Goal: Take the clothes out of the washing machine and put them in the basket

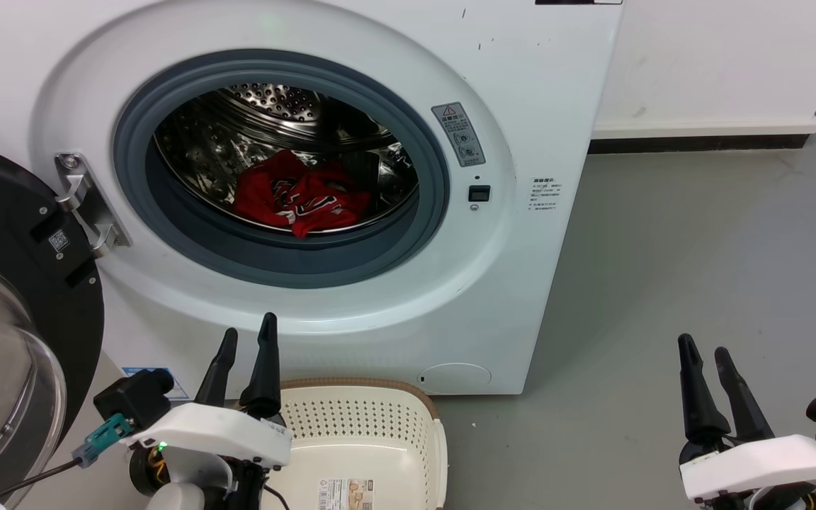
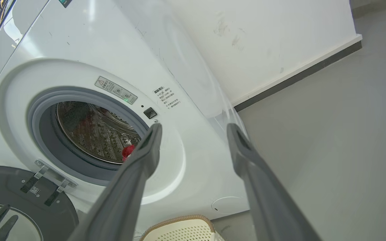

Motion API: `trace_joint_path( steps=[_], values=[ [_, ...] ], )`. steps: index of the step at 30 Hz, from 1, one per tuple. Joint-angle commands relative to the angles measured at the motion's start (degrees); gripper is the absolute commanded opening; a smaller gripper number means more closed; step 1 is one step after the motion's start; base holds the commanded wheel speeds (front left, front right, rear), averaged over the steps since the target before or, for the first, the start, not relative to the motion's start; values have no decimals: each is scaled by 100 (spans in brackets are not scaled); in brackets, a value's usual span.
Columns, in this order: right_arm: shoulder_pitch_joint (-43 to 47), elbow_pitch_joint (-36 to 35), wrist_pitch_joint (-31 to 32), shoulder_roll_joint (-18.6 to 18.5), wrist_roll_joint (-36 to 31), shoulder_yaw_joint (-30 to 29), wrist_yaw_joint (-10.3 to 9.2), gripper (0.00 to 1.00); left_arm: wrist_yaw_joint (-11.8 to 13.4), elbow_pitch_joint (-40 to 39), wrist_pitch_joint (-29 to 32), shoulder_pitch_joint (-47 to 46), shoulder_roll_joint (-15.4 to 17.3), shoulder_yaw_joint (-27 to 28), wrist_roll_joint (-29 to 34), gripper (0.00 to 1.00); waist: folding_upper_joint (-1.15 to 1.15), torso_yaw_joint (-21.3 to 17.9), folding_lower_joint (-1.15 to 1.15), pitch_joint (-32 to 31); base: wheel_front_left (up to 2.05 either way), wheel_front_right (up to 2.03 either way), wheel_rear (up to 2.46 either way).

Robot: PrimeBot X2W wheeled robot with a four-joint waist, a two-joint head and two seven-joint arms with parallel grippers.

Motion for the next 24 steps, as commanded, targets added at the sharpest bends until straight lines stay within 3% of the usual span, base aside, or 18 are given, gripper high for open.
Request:
trace_joint_path(
  steps=[1,24],
  values=[
    [-6,-65,-69,-1,-223,8,1,100,14,-41,-71,-163,11,-22,241,100,0,5,0,2,0,0,0],
    [145,-102,-342,2,-1763,6,1,100,194,158,-426,-193,85,-231,1841,100,0,69,0,-22,0,0,0]
  ],
)
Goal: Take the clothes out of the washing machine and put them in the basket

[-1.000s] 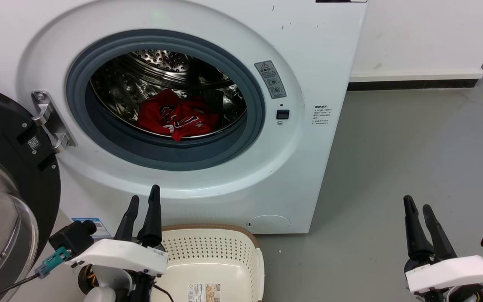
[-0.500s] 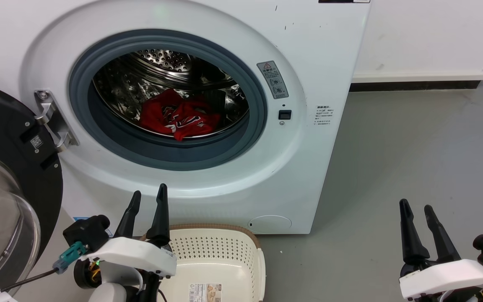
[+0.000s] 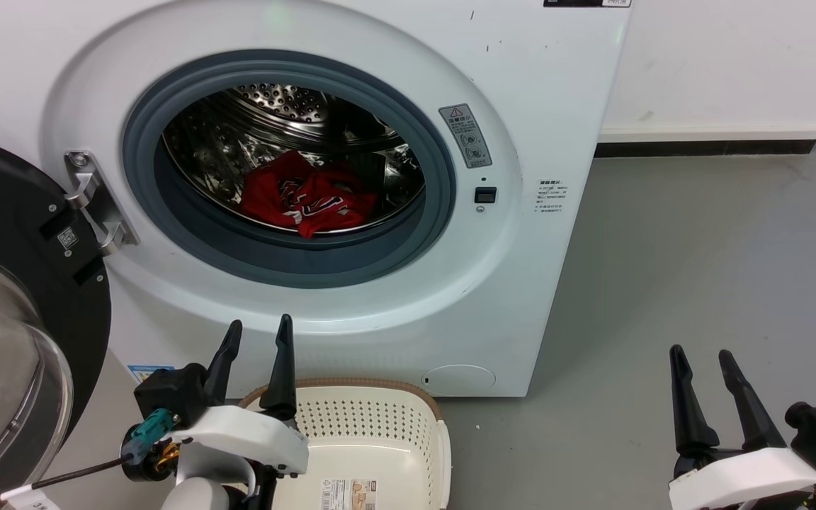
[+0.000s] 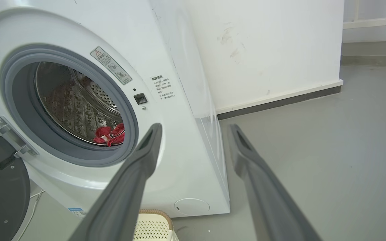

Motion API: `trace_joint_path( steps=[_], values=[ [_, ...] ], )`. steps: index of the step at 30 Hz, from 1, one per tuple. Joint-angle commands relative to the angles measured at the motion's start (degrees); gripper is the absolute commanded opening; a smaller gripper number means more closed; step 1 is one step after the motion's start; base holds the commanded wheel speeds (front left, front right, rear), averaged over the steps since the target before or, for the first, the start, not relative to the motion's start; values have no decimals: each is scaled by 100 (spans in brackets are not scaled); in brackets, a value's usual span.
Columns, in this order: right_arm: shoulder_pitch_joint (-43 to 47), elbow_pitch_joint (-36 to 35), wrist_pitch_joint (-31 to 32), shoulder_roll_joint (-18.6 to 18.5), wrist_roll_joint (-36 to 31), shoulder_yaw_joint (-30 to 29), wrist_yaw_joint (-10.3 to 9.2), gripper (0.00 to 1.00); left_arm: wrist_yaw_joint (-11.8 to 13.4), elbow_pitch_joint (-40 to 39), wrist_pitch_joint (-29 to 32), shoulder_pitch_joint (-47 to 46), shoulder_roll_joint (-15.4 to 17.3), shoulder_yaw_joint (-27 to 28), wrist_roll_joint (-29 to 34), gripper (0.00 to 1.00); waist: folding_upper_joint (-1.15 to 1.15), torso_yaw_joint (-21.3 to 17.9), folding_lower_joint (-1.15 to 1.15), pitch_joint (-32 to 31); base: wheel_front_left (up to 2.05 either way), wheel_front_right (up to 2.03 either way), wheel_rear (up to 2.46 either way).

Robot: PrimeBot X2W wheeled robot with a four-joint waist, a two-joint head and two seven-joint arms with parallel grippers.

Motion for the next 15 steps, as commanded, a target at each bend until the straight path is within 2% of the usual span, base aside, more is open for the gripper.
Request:
trace_joint_path(
  steps=[1,15],
  values=[
    [20,-77,-33,4,-157,-13,0,100,23,-9,-49,-107,44,-12,140,100,0,3,0,0,0,0,0],
    [145,-183,-84,6,-1183,-120,0,100,134,158,-274,-137,61,-102,1011,100,0,52,0,-25,0,0,0]
  ],
)
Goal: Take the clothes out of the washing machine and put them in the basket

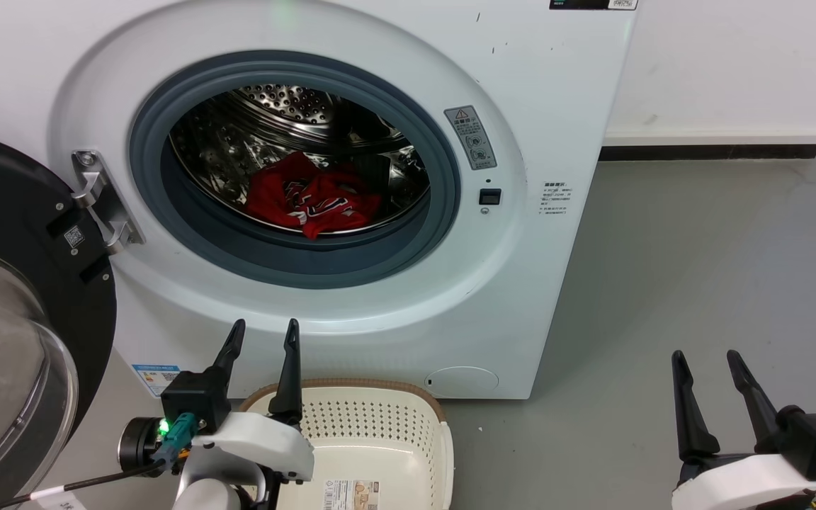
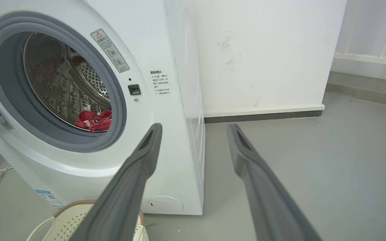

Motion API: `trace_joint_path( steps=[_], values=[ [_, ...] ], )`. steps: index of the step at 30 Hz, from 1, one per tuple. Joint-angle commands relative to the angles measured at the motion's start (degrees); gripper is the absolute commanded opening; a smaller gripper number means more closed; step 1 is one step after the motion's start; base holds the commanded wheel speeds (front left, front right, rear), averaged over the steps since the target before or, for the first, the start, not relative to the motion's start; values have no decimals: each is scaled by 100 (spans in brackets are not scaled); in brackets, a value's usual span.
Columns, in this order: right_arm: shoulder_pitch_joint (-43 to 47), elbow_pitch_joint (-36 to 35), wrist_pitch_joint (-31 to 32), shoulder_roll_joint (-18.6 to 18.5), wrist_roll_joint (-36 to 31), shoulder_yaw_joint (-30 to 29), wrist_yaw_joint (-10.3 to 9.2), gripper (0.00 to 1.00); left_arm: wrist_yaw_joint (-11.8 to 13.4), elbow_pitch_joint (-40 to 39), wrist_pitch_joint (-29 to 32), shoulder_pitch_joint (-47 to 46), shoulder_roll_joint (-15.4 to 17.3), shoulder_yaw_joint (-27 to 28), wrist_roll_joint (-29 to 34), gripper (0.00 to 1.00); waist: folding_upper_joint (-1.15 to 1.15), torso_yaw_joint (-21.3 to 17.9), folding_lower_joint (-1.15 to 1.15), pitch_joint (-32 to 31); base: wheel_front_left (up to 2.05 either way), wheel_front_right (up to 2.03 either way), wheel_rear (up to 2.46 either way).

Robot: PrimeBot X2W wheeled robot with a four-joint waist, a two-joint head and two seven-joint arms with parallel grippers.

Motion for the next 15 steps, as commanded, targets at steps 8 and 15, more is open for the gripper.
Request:
trace_joint_path(
  steps=[8,15],
  values=[
    [104,-78,-48,7,-506,-28,-2,100,65,43,-137,-114,36,-29,439,100,0,17,0,-10,0,0,0],
    [143,-114,-68,8,-820,-45,-2,100,70,108,-208,-114,23,-30,682,100,0,36,0,-18,0,0,0]
  ],
)
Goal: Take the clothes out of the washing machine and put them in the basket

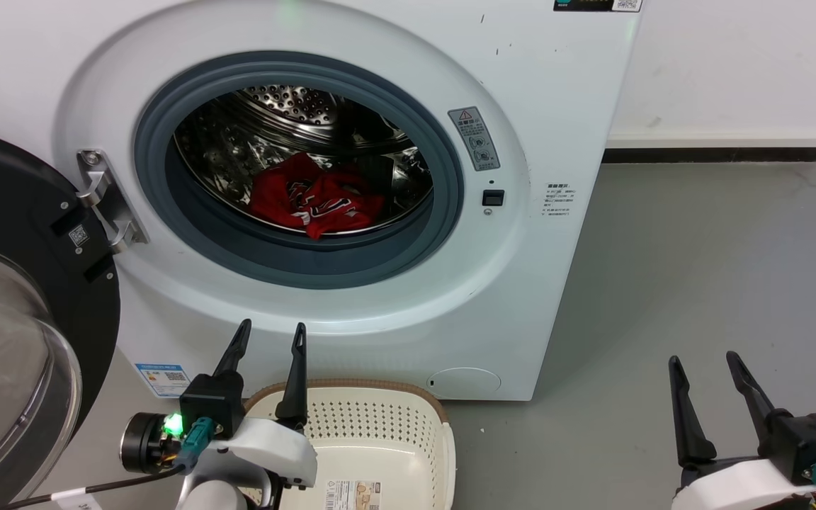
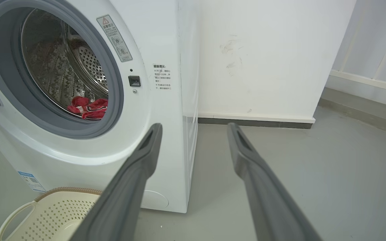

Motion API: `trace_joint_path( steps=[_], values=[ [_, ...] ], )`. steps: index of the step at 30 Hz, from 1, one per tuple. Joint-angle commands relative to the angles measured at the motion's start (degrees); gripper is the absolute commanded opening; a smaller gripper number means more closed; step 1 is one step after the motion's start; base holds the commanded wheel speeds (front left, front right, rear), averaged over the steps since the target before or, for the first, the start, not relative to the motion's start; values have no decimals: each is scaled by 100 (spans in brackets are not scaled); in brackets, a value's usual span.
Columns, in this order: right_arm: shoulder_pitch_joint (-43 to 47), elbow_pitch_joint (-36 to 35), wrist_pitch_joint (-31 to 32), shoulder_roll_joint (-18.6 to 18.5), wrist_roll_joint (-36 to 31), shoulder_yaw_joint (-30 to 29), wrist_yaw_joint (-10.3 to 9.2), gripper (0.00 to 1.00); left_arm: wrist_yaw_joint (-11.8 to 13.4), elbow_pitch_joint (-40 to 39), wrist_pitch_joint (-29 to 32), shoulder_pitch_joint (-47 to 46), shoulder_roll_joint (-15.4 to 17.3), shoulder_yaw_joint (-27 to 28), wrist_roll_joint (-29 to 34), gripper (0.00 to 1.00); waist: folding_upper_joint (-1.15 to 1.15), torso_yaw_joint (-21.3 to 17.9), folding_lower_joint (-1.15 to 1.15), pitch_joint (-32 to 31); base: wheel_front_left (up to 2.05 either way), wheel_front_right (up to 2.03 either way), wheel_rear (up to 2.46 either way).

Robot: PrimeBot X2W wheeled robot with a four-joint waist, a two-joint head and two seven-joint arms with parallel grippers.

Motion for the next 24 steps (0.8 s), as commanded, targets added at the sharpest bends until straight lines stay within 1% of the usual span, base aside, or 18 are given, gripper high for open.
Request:
trace_joint_path(
  steps=[1,8,24],
  values=[
    [87,-52,-43,8,-124,-7,-2,100,13,15,-48,-103,20,0,119,100,0,4,0,-1,0,0,0],
    [96,-63,-62,9,-359,-17,-2,100,42,87,-119,-80,1,2,334,100,0,23,0,-2,0,0,0],
    [43,7,-37,9,-262,-34,-3,100,9,146,-118,-76,-27,65,295,100,0,13,0,12,0,0,0]
  ],
)
